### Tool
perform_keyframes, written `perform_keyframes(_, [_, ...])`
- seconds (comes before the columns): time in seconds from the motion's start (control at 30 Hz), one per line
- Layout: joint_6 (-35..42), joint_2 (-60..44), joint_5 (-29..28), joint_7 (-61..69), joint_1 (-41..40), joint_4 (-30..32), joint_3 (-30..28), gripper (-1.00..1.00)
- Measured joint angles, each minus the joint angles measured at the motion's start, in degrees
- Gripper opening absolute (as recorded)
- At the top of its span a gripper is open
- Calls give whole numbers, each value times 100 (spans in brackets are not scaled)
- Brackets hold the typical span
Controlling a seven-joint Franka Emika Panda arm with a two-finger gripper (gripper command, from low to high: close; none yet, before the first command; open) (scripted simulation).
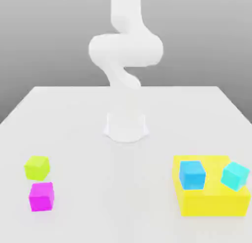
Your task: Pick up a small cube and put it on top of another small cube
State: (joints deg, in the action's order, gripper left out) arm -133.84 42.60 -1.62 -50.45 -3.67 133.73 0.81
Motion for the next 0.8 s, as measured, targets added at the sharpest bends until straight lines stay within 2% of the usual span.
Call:
perform_keyframes(0.37, [-878,-1468,-636,-1982,-1589,853,145,0])
perform_keyframes(0.8, [-1918,-3148,-994,-4006,-2998,1847,-317,0])
